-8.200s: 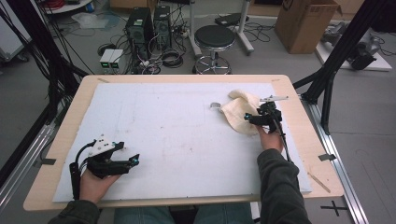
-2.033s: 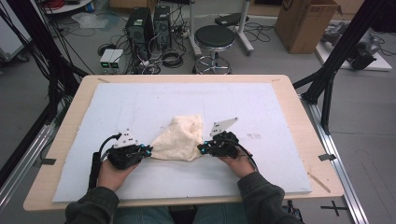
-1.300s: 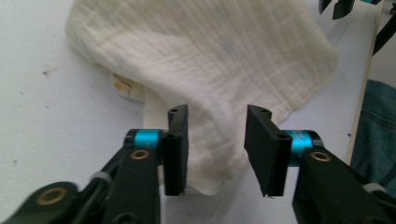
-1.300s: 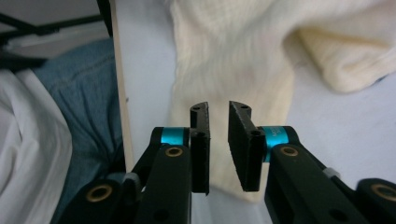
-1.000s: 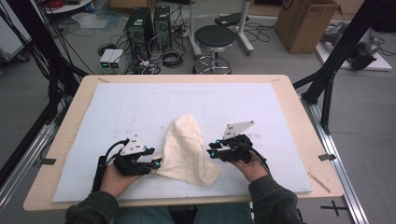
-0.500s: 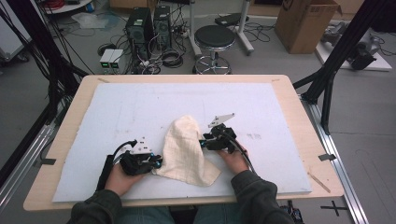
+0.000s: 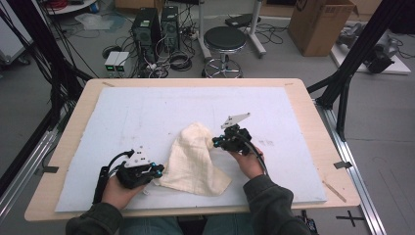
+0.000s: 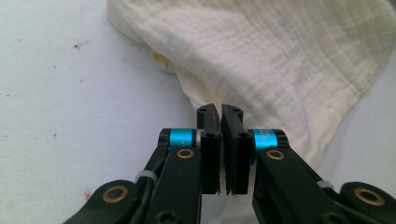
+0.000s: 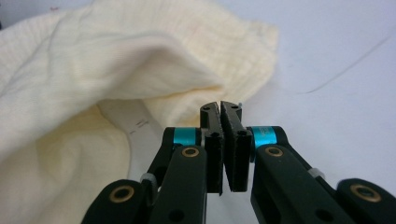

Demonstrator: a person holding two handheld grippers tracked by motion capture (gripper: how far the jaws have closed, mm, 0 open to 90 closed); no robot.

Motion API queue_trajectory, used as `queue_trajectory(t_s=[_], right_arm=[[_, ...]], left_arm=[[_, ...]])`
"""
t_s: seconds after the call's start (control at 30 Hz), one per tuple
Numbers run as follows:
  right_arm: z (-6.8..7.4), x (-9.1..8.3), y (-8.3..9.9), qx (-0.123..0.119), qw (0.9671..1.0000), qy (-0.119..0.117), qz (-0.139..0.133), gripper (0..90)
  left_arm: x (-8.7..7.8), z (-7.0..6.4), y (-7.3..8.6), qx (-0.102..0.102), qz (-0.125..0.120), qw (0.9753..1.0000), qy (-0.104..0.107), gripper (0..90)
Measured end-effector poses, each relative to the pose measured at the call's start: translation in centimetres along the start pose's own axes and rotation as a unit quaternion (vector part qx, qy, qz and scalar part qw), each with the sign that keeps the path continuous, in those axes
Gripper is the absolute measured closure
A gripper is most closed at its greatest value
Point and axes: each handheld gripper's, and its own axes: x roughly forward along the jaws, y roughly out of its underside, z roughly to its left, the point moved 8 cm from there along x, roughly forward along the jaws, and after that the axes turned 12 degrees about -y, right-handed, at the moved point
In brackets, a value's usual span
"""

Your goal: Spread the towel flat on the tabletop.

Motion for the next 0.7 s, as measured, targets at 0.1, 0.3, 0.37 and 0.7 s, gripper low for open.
queue_trajectory(t_s=[0.1, 0.3, 0.37, 0.7], right_arm=[[-0.8, -1.9, -1.0, -0.006, 0.9997, 0.022, 0.007, 88.0], [-3.0, -3.3, -2.9, -0.006, 0.9981, 0.059, 0.016, 88.0], [-3.8, -3.1, -3.7, -0.003, 0.9973, 0.071, 0.015, 88.0], [-6.0, -0.7, -4.7, 0.027, 0.9972, 0.068, 0.012, 78.8]], left_arm=[[-0.7, -0.2, 0.1, 0.001, -0.004, 1.0, -0.001, 85.7], [-1.5, -0.6, -0.1, 0.006, -0.015, 0.9999, -0.001, 85.7], [-1.5, -0.6, -0.2, 0.003, -0.02, 0.9998, 0.001, 85.7], [-1.4, -1.5, -0.6, -0.004, -0.031, 0.9988, 0.039, 68.5]])
